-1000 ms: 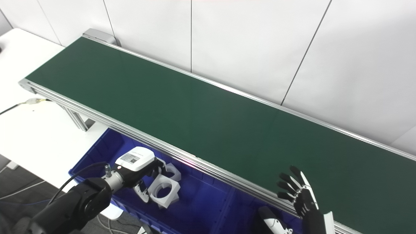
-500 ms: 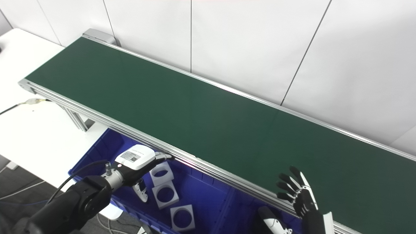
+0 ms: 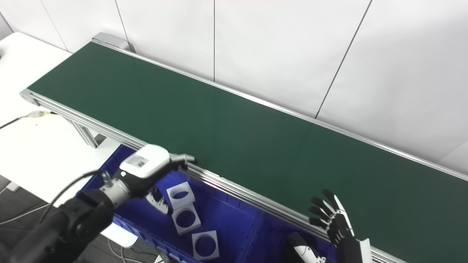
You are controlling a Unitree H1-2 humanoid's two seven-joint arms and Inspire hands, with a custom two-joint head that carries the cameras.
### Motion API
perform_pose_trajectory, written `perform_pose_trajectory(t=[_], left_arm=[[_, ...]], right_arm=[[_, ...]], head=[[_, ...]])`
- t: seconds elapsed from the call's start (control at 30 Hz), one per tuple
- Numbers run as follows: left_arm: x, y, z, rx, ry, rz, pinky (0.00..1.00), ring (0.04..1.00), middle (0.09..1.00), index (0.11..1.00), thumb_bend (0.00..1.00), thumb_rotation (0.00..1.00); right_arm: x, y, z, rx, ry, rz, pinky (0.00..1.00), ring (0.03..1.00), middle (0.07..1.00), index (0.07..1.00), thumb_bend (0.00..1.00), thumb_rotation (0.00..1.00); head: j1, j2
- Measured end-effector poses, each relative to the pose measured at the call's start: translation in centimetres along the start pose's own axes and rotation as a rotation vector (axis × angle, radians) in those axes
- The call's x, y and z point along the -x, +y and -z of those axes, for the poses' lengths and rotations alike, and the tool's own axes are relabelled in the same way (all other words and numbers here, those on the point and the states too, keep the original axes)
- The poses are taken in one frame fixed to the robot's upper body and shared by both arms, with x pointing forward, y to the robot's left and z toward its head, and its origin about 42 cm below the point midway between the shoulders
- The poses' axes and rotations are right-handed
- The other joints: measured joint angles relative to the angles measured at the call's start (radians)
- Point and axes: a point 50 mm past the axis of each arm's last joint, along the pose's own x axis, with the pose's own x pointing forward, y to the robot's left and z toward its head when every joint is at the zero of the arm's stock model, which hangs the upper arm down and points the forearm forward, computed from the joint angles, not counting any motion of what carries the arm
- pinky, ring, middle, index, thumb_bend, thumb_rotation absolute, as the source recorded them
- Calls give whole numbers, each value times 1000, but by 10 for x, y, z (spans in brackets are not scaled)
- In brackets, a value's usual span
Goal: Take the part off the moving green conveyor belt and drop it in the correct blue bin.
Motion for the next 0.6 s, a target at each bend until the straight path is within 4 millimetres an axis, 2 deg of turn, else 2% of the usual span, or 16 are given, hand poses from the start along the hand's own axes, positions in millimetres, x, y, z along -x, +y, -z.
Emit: perform_pose_trajectory(t=[0.17,0.23,0.3,0.33,0.4,0.47,0.5,0.53,0.6], left_arm=[[11,30,-22,165,-96,-4,631,738,765,798,846,219],[13,39,-28,236,-133,-1,596,706,738,798,865,258],[12,42,-34,310,-177,3,604,697,738,806,871,323],[10,41,-37,358,-205,9,606,698,739,806,871,329],[7,37,-40,462,-254,19,664,734,768,813,884,397],[0,26,-40,555,-290,29,693,757,790,814,907,461],[-4,20,-38,600,-301,29,713,771,803,819,919,496],[-8,12,-37,642,-304,31,727,780,812,821,922,504],[-14,-1,-38,717,-334,34,739,789,821,826,918,487]], right_arm=[[0,3,5,-7,16,2,675,768,816,901,618,395],[-1,5,7,-9,13,3,675,767,814,900,608,420],[-1,7,9,-10,7,11,673,769,814,898,599,455],[-1,8,11,-12,10,15,673,769,814,897,598,457],[-1,9,13,-17,9,20,676,770,813,896,600,484],[-2,12,15,-24,5,25,678,771,814,895,598,508],[-2,14,17,-26,6,27,678,771,814,895,597,520],[-2,15,17,-28,4,26,678,772,815,893,601,533],[-2,18,17,-30,-8,24,681,776,818,890,609,561]], head=[[-29,-9],[-64,-18],[-90,-28],[-91,-28],[-155,-44],[-161,-46],[-193,-55],[-240,-66],[-247,-66]])
